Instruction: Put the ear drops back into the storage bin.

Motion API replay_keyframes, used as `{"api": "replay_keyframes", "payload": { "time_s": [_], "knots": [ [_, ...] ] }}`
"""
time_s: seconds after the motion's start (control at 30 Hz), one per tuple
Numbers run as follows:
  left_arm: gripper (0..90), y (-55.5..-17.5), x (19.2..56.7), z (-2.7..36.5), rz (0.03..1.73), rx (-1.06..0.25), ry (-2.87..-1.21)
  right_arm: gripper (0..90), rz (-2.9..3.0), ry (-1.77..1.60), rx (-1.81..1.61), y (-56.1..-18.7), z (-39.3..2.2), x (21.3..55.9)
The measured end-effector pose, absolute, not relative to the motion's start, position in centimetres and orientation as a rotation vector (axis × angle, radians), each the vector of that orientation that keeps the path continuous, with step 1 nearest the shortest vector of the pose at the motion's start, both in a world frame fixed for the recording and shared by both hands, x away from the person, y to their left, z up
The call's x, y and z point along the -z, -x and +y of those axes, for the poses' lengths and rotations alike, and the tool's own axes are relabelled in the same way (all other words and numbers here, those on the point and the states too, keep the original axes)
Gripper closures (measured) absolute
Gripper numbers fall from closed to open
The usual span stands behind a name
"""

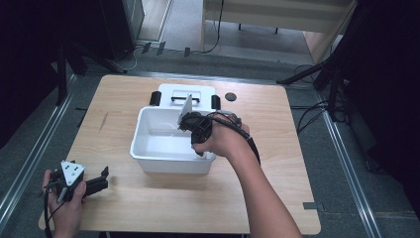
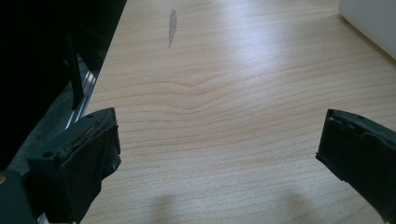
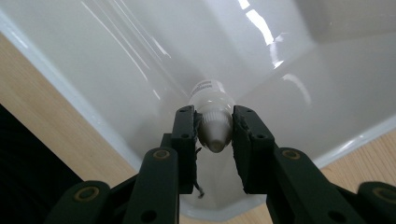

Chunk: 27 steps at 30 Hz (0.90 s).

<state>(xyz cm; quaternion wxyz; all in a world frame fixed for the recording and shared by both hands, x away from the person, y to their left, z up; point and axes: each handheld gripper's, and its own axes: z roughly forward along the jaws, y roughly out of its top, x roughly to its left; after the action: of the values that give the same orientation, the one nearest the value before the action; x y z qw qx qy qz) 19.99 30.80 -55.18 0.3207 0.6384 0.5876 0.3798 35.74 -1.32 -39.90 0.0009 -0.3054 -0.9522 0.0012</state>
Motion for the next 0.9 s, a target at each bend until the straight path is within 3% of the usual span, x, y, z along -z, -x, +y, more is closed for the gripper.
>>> {"api": "replay_keyframes", "payload": {
  "time_s": [0.9],
  "knots": [
    [0.0, -20.0, 55.2, 30.7, 1.541, -1.002, -1.676, 71.4, -2.974, 0.975, -0.068, -35.6, -1.3, 42.7]
  ]
}}
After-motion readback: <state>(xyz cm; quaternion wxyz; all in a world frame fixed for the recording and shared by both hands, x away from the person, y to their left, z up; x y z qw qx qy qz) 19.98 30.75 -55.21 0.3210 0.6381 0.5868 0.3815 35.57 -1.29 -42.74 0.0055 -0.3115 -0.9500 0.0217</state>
